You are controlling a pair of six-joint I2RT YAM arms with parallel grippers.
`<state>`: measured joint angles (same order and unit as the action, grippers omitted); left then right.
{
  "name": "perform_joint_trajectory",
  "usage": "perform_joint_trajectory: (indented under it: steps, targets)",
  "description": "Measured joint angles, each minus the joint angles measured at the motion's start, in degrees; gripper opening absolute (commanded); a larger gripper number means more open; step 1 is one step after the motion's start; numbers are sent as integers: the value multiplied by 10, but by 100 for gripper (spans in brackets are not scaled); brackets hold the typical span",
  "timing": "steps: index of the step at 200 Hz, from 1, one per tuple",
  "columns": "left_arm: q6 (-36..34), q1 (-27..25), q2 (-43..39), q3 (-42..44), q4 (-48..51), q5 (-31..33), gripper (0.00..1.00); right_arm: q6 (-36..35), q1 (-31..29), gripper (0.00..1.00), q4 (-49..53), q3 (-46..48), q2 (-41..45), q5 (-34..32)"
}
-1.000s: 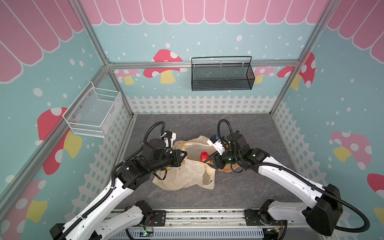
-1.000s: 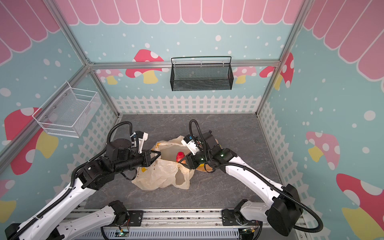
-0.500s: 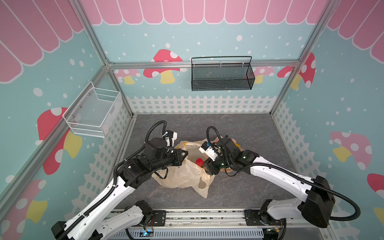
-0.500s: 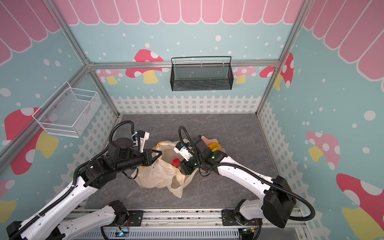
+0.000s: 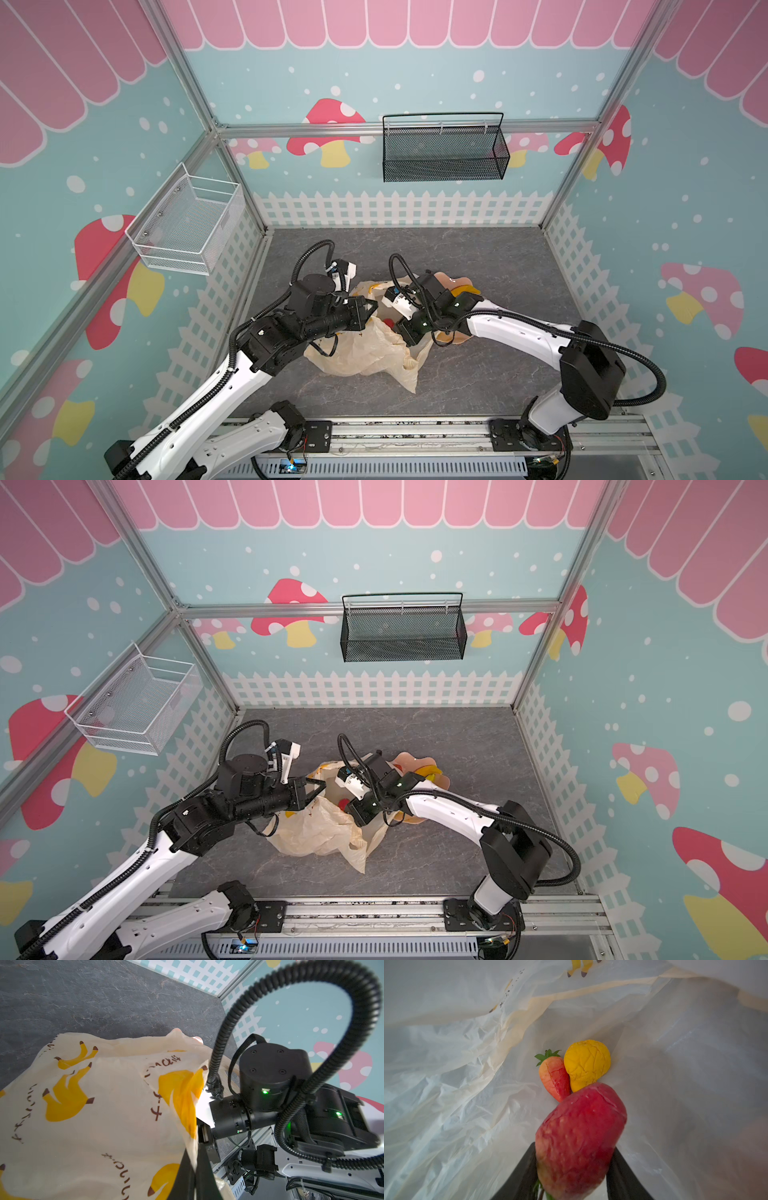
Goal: Place the fruits into the plastic bag
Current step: 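Lower the strawberry into the bag and open the right gripper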
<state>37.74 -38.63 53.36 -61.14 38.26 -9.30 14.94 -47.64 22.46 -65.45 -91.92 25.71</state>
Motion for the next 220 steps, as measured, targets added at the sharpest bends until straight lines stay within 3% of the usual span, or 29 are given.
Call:
perform_joint_trajectory:
  steps: [64, 157, 220]
  targets:
    - [6, 0, -15, 0, 7, 26, 3, -16, -1, 72, -1, -28, -19, 14]
    - [26, 9, -50, 5, 31, 82, 3, -17, -1, 79, 4, -58, -15, 23]
    - [30, 12, -51, 5, 35, 87, 3, -16, 0, 82, 50, -92, 39, 37]
